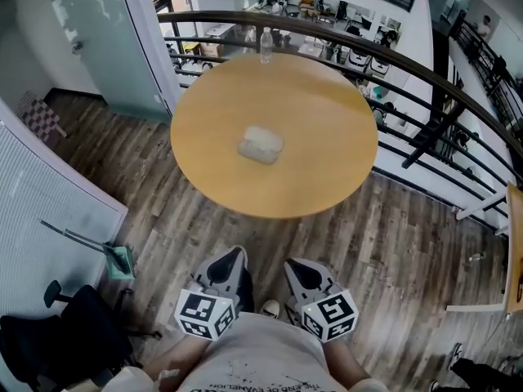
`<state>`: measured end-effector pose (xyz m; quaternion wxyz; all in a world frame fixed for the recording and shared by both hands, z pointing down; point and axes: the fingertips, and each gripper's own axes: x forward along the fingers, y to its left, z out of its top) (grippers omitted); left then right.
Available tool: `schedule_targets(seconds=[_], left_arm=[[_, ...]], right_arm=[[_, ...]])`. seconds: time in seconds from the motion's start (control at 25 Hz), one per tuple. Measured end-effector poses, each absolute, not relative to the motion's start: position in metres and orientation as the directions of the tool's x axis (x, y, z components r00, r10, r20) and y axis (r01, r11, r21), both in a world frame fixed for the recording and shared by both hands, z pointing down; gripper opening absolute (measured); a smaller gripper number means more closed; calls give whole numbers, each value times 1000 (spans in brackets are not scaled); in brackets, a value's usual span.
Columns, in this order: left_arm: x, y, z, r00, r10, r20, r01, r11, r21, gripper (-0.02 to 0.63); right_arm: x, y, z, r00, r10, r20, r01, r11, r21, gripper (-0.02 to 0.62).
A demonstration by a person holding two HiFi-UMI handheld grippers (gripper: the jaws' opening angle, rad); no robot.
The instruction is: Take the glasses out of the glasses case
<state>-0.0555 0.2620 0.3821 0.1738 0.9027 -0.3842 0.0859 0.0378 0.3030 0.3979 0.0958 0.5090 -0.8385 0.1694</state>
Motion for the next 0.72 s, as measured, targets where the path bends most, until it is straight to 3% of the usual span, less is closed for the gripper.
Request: schedule_targets(seconds=[0.72], left_arm=[[-51, 32, 360, 830, -507, 231, -554, -797, 239, 28]], right_arm=[[45, 73, 371, -301, -896, 327, -953, 275, -125, 26]])
